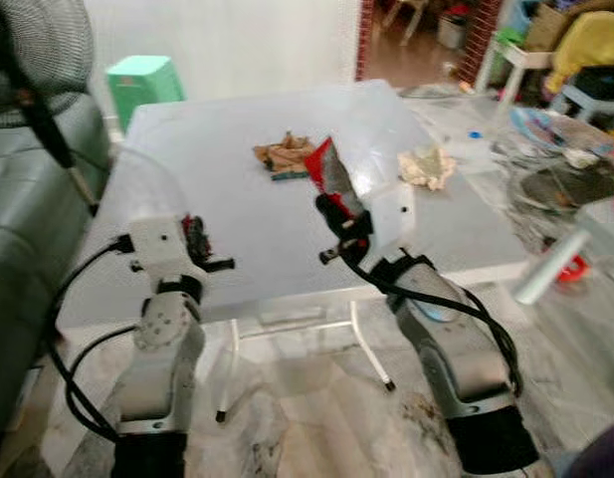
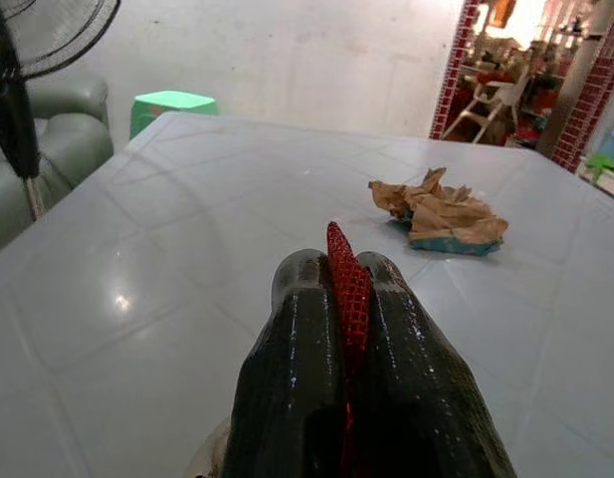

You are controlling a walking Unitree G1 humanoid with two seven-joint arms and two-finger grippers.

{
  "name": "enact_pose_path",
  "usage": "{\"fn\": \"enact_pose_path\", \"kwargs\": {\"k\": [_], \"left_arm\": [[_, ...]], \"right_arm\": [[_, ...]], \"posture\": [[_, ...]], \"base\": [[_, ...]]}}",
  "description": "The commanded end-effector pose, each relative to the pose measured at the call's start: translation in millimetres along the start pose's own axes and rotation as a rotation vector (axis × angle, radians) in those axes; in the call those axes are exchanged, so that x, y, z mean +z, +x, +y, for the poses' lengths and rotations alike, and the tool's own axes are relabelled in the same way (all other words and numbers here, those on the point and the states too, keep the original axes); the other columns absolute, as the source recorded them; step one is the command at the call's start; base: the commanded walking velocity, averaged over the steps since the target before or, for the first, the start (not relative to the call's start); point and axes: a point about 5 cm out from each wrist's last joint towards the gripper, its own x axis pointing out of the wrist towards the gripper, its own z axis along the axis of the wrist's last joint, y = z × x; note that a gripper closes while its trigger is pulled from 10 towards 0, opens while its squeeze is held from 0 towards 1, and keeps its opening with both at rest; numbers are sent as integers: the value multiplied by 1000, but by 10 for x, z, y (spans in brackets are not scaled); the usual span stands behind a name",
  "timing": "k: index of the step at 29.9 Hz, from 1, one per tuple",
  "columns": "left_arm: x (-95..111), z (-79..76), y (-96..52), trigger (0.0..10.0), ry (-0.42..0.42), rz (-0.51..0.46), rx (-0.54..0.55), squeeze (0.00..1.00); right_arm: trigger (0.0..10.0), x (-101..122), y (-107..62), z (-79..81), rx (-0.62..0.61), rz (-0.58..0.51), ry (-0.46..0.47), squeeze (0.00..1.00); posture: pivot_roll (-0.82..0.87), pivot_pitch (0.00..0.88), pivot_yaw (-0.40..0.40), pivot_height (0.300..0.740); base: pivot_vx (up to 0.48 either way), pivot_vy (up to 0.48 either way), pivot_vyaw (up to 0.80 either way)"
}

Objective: Picking trash to rubbish bin

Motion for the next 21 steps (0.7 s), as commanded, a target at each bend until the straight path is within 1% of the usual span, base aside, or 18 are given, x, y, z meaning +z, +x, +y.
{"fn": "enact_pose_path", "kwargs": {"k": [1, 2, 3, 4, 5, 7, 8, 10, 11, 12, 15, 16, 18, 19, 20, 21], "left_arm": [[59, -61, 23, 2667, -3, -20, -23, 0], [59, -60, 20, 2902, -5, -23, -20, 0], [56, -62, 15, 3451, -8, -23, -16, 0], [54, -63, 13, 3451, -9, -22, -16, 0], [52, -73, 11, 4196, -9, -21, -17, 0], [51, -95, 3, 4353, -9, -22, -23, 0], [47, -118, 3, 4588, -12, -19, -32, 0], [44, -135, 7, 4627, -17, -16, -37, 0], [43, -152, 12, 4980, -18, -13, -47, 0], [44, -165, 17, 5647, -21, -14, -54, 0], [57, -189, 20, 5529, -19, -18, -68, 0], [61, -198, 17, 6039, -22, -18, -70, 0], [65, -202, 17, 6039, -23, -18, -70, 0], [74, -207, 15, 6275, -25, -20, -72, 0], [104, -223, 10, 7216, -26, -32, -79, 0], [121, -237, 8, 7686, -27, -36, -86, 0]], "right_arm": [[0, 18, -2, -42, -23, -3, -3, 0], [0, 5, -13, -46, -29, 3, 2, 0], [0, -5, -23, -50, -34, 8, 8, 0], [0, -7, -25, -51, -35, 9, 10, 0], [0, -5, -27, -53, -36, 9, 10, 0], [0, -1, -32, -58, -38, 9, 9, 0], [0, 0, -29, -71, -46, 10, 15, 0], [0, -1, -22, -87, -55, 12, 21, 0], [0, 1, -19, -100, -65, 12, 27, 0], [0, -1, -19, -111, -76, 13, 37, 0], [0, -5, -24, -125, -88, 15, 50, 0], [0, -6, -26, -127, -91, 16, 54, 0], [0, -5, -25, -129, -92, 16, 56, 0], [0, -7, -26, -129, -93, 17, 57, 0], [0, -11, -28, -127, -95, 17, 60, 0], [0, -14, -26, -127, -97, 18, 63, 0]], "posture": [[-39, 50, 48, 740], [-39, 50, 48, 740], [-45, 45, 43, 740], [-45, 45, 43, 740], [-48, 45, 41, 740], [-50, 45, 39, 740], [-53, 46, 37, 740], [-53, 46, 37, 740], [-55, 47, 36, 740], [-55, 47, 36, 740], [-54, 49, 34, 740], [-52, 51, 33, 740], [-53, 52, 33, 740], [-53, 52, 33, 740], [-50, 52, 32, 740], [-48, 52, 31, 740]], "base": [[0, 0, 0], [0, 0, 0], [0, 0, 0], [0, 0, 0], [0, 0, 0], [0, 0, 0], [0, 0, 0], [0, 0, 0], [0, 0, 0], [0, 0, 0], [0, 0, 0], [0, 0, 0], [0, 0, 0], [0, 0, 0], [0, 0, 0], [0, 0, 0]]}}
